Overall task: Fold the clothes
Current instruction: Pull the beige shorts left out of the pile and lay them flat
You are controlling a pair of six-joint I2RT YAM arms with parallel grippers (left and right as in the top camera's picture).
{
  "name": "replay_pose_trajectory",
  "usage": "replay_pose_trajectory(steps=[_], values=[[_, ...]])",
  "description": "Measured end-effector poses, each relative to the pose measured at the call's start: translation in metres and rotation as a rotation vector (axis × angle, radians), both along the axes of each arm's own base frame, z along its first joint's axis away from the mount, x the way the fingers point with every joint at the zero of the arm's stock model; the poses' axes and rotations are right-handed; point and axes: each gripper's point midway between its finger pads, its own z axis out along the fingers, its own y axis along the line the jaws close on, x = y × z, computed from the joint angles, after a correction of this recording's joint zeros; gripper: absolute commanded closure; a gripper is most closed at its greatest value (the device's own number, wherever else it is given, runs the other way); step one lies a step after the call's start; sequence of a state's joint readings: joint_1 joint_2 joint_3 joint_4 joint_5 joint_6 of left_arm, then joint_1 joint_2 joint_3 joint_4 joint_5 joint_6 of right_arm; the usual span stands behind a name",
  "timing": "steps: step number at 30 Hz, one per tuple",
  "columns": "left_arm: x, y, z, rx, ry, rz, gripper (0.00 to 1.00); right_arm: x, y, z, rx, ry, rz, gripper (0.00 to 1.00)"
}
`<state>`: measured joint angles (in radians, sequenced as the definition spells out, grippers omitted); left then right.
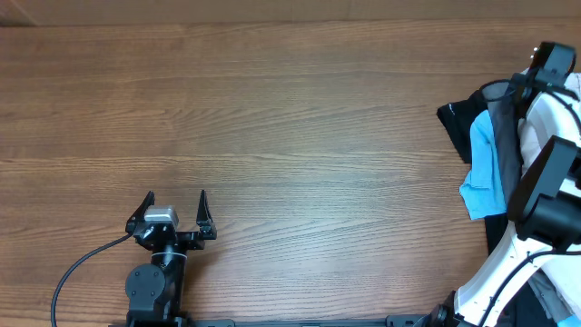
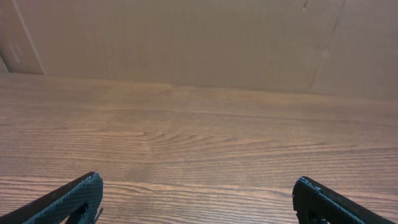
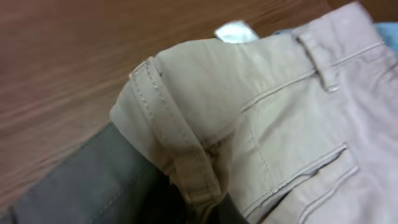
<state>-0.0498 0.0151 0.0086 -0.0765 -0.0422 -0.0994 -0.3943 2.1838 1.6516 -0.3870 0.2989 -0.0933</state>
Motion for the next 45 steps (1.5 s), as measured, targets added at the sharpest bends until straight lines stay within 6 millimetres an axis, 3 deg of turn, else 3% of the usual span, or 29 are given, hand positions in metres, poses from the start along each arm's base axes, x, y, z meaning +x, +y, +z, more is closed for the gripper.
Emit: replay_pose_trajectory(steps=[6,8,9,11,13,17,22,23,25,27,31,32,34,36,38,39,41,43,45], values=[[0.0,0.0,0.0,0.002,0.0,0.0,0.0,-0.004,0.016,0.064,0.065,-0.02,0.047,0.96],[0.0,0.0,0.0,0.002,0.0,0.0,0.0,-0.005,0.032,0.086,0.087,-0.038,0.084,0.96],[0.0,0.0,0.0,0.002,0.0,0.0,0.0,-0.006,0.049,0.098,0.104,-0.043,0.115,0.96],[0.0,0.0,0.0,0.002,0.0,0.0,0.0,-0.006,0.071,0.107,0.124,-0.043,0.153,0.96],[0.0,0.0,0.0,0.002,0.0,0.0,0.0,-0.005,0.113,0.114,0.162,-0.026,0.223,0.96],[0.0,0.0,0.0,0.002,0.0,0.0,0.0,-0.001,0.243,0.108,0.347,0.019,0.482,0.96],[0.0,0.0,0.0,0.002,0.0,0.0,0.0,-0.007,0.378,0.115,0.568,-0.002,0.692,0.95],[0.0,0.0,0.0,0.002,0.0,0.0,0.0,-0.012,0.413,0.116,0.613,-0.003,0.734,0.95],[0.0,0.0,0.0,0.002,0.0,0.0,0.0,-0.021,0.455,0.113,0.655,0.013,0.79,0.93],[0.0,0.0,0.0,0.002,-0.001,0.0,0.0,-0.042,0.518,0.102,0.71,0.058,0.874,0.92],[0.0,0.0,0.0,0.002,-0.001,0.0,0.0,-0.079,0.599,0.069,0.739,0.146,0.97,0.9],[0.0,0.0,0.0,0.002,0.0,0.0,0.0,-0.087,0.612,0.061,0.74,0.165,0.987,0.85],[0.0,0.0,0.0,0.002,0.0,0.0,0.0,-0.109,0.647,0.05,0.742,0.189,1.05,0.57],[0.0,0.0,0.0,0.002,0.0,0.0,0.0,-0.123,0.666,0.052,0.735,0.188,1.116,0.45],[0.0,0.0,0.0,0.002,0.0,0.0,0.0,-0.132,0.676,0.056,0.725,0.188,1.167,0.3],[0.0,0.0,0.0,0.002,0.0,0.0,0.0,-0.134,0.676,0.057,0.722,0.195,1.171,0.28],[0.0,0.0,0.0,0.002,0.0,0.0,0.0,-0.137,0.662,0.057,0.696,0.233,1.161,0.24],[0.0,0.0,0.0,0.002,0.0,0.0,0.0,-0.133,0.637,0.071,0.682,0.243,1.123,0.18],[0.0,0.0,0.0,0.002,0.0,0.0,0.0,-0.127,0.602,0.105,0.674,0.208,1.074,0.05]])
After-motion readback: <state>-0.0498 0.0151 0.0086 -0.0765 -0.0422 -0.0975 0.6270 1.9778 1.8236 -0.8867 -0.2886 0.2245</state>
